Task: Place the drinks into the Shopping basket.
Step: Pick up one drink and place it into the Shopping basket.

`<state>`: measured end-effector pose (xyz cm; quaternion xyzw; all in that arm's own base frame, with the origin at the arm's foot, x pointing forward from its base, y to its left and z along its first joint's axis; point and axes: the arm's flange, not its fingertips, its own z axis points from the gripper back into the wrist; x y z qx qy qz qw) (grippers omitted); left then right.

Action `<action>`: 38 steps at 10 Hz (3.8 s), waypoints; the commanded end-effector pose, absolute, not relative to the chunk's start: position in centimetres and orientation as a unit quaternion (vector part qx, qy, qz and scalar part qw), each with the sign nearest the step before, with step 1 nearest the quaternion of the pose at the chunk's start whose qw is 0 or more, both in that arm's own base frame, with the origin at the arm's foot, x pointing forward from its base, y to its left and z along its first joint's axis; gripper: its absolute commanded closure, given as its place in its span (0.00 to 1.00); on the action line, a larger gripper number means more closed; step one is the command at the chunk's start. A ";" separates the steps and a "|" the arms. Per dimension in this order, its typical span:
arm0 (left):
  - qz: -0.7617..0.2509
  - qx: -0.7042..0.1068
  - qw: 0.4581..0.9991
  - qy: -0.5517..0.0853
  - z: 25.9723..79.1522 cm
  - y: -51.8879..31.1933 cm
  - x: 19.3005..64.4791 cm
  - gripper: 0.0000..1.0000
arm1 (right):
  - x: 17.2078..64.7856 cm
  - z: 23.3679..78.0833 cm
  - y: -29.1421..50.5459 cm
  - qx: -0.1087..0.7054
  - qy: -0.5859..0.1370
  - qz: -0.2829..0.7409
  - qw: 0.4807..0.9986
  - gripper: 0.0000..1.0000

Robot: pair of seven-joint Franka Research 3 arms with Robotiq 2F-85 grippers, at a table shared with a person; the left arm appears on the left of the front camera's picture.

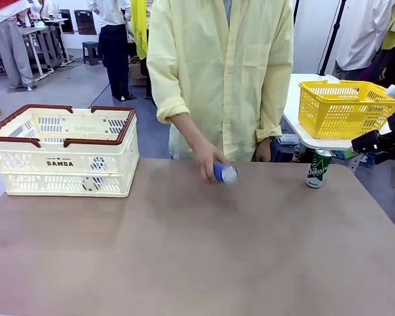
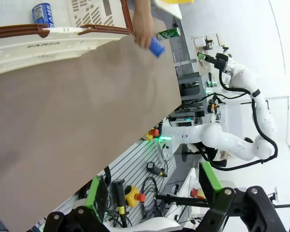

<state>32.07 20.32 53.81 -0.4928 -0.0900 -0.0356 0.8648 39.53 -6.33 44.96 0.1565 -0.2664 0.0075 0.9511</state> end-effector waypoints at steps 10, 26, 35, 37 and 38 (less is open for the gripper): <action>-0.031 -0.487 0.868 -0.087 53.9 20.3 31.9 0.00 | 58.8 43.7 -3.9 0.039 -0.104 -0.040 0.993 0.00; -0.031 -0.487 0.868 -0.087 53.9 20.3 31.9 0.00 | 63.4 35.0 -1.8 0.027 -0.042 -0.043 0.998 0.00; -0.031 -0.487 0.868 -0.087 53.9 20.3 31.9 0.00 | 63.0 35.5 -1.7 0.031 -0.037 -0.042 0.998 1.00; -0.031 -0.487 0.868 -0.087 53.9 20.3 31.9 0.00 | 62.5 36.9 -1.6 0.033 -0.039 -0.046 0.998 1.00; -0.031 -0.487 0.868 -0.087 53.9 20.3 31.9 0.00 | 62.1 38.9 -1.5 0.033 -0.040 -0.049 0.997 1.00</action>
